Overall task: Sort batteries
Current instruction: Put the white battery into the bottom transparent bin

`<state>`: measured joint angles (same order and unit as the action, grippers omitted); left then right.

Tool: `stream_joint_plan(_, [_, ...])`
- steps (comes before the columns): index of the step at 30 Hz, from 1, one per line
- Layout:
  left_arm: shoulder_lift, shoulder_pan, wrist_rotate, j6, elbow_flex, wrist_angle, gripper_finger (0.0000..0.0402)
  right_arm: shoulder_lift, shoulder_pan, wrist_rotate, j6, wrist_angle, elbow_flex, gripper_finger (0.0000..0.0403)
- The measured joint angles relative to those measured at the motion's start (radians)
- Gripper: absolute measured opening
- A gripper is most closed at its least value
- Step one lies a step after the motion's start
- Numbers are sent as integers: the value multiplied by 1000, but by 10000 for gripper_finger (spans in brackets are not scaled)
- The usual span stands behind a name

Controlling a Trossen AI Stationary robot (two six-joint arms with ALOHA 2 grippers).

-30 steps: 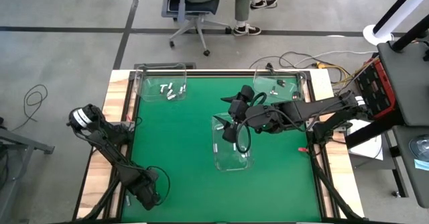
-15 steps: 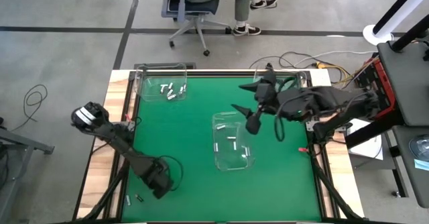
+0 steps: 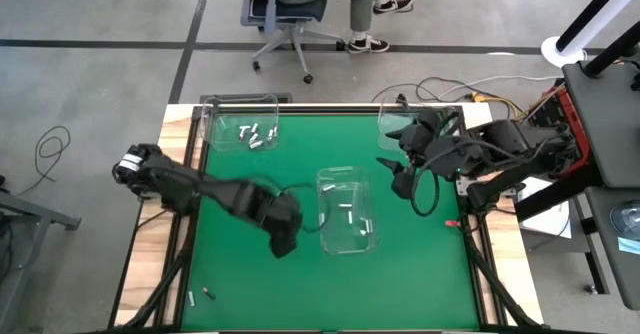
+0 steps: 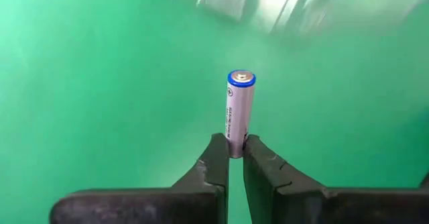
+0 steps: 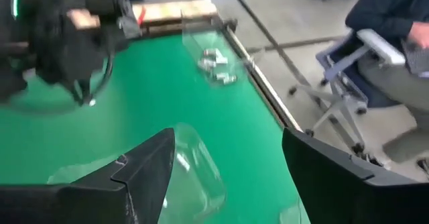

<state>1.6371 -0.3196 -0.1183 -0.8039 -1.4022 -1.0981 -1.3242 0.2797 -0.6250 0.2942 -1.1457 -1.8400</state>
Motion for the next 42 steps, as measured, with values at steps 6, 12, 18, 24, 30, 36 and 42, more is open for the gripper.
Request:
stream_joint_plan(6, [38,132,-29,312,-213,96,5,15,35,-3,36,-76,1,265])
stream_joint_plan(12, [226,215,-3,452,-415,74,5,55,79,-3,32,-78,1,273])
stream_joint_plan(18, [442,229,36,560,-618,-8,4,108,120,-3,19,-82,1,269])
stream_joint_plan(24, [619,240,101,622,-759,-109,4,125,152,-2,3,-84,1,260])
stream_joint_plan(30, [737,244,129,639,-812,-126,4,124,197,5,6,-98,8,255])
stream_joint_plan(36, [830,249,162,667,-823,-139,4,124,221,5,32,-113,8,255])
stream_joint_plan(42, [868,259,165,668,-828,-134,11,124,228,5,9,-114,9,269])
